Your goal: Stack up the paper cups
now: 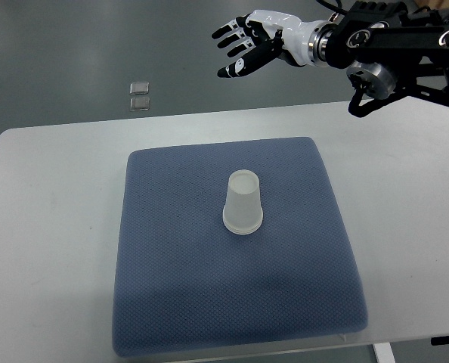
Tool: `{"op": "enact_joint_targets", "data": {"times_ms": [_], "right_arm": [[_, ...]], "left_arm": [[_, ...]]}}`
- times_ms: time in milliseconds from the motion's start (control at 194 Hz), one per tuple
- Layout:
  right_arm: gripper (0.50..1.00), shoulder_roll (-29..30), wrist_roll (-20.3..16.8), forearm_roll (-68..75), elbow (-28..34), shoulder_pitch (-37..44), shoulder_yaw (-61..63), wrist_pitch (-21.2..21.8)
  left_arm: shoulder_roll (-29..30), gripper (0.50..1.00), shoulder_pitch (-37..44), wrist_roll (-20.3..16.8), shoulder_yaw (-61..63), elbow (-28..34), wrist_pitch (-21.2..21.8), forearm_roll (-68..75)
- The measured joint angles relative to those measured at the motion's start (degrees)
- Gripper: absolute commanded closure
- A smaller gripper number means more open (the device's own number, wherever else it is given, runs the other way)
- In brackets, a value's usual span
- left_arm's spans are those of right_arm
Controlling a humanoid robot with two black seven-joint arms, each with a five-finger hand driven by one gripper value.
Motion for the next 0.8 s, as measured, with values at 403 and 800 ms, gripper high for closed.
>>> {"op": "enact_joint_targets", "data": {"times_ms": [403, 800], "right_arm": [[0.640, 6.4, 7.7, 3.7, -14.0, -32.4, 42.5, -0.1], [0.579, 14.7, 9.0, 3.9, -24.8, -49.0, 61.9, 17.9]], "left_arm": [[0.0, 0.500, 0.0, 0.0, 0.1, -0.1, 0.0, 0.0], [0.0, 0.500, 0.1, 0.0, 0.0, -0.1, 0.0, 0.0]]}}
